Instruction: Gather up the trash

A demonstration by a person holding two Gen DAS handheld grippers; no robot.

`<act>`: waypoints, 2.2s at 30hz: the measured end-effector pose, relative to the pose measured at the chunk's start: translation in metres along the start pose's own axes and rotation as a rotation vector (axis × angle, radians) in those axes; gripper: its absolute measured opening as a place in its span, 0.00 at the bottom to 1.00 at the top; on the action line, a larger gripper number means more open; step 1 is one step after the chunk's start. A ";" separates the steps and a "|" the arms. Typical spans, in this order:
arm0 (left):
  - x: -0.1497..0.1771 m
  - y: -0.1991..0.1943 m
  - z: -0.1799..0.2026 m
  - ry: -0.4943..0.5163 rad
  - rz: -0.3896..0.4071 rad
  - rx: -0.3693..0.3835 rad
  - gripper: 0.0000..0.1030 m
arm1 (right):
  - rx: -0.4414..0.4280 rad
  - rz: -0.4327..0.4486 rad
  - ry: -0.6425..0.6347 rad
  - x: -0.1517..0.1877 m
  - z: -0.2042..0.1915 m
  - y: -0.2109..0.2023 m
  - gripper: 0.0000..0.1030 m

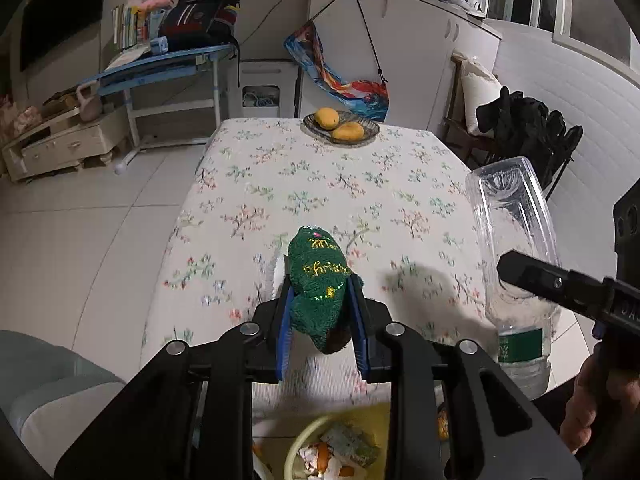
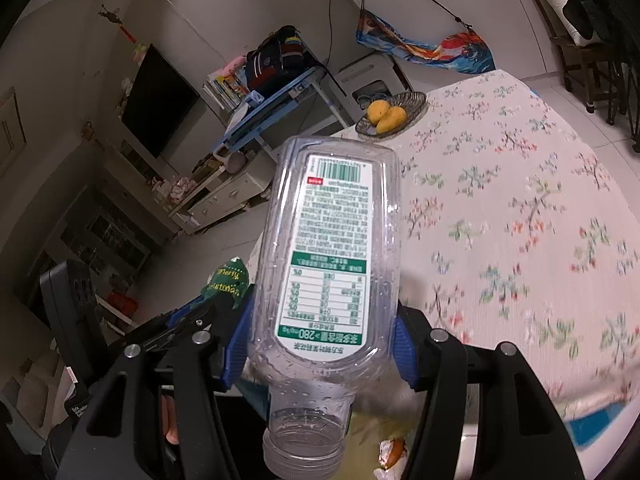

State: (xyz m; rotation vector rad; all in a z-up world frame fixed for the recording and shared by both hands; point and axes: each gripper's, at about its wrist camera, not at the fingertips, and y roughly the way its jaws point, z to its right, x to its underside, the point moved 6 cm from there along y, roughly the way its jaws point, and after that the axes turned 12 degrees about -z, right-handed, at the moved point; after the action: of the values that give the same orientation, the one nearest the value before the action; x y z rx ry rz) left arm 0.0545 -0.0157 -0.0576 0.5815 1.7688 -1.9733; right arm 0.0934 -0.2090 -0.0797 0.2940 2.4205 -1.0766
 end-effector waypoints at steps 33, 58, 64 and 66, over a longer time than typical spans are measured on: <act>0.076 -0.045 0.013 0.005 -0.013 0.044 0.24 | 0.127 -0.326 0.058 0.128 -0.001 0.048 0.64; 0.165 -0.001 0.072 0.173 -0.328 0.077 0.35 | 0.217 0.028 0.100 0.095 0.011 -0.022 0.78; 0.163 -0.001 0.068 0.163 -0.319 0.050 0.43 | 0.222 0.036 0.101 0.094 0.012 -0.025 0.79; 0.161 -0.001 0.068 0.166 -0.319 0.048 0.45 | 0.222 0.038 0.103 0.093 0.012 -0.025 0.79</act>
State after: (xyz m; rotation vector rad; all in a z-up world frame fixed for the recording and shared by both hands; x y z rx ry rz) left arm -0.0808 -0.0886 -0.1415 0.5177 2.0254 -2.2404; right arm 0.0072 -0.2341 -0.1175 0.4768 2.3748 -1.3454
